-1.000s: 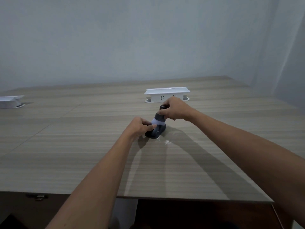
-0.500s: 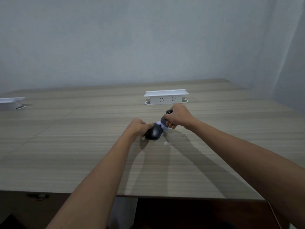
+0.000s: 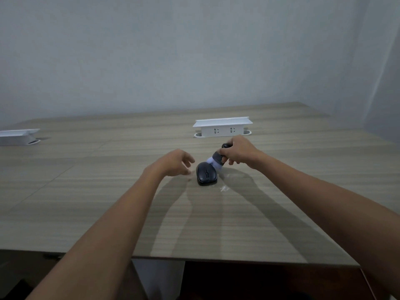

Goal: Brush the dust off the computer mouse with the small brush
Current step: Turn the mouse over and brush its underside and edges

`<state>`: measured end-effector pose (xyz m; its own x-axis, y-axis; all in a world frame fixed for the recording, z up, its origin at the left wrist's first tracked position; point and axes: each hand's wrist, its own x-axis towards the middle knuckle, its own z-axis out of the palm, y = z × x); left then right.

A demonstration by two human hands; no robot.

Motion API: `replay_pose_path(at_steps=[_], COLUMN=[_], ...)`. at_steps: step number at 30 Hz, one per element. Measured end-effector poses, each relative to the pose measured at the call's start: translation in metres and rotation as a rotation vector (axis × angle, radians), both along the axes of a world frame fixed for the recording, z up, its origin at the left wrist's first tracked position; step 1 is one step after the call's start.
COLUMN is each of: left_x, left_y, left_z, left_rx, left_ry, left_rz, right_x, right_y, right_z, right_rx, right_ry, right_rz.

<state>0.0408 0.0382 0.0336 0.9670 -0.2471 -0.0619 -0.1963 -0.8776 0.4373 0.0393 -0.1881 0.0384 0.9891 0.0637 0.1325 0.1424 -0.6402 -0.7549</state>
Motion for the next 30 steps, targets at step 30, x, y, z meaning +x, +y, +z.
replay_pose_path(at_steps=[30], left_x=[0.024], left_y=[-0.008], left_z=[0.012], left_rx=[0.558], left_ry=[-0.039], left_rz=[-0.292], right_x=[-0.007], right_y=[-0.016], right_z=[0.008], right_rx=[-0.078], right_ry=[-0.02], right_rz=[0.053])
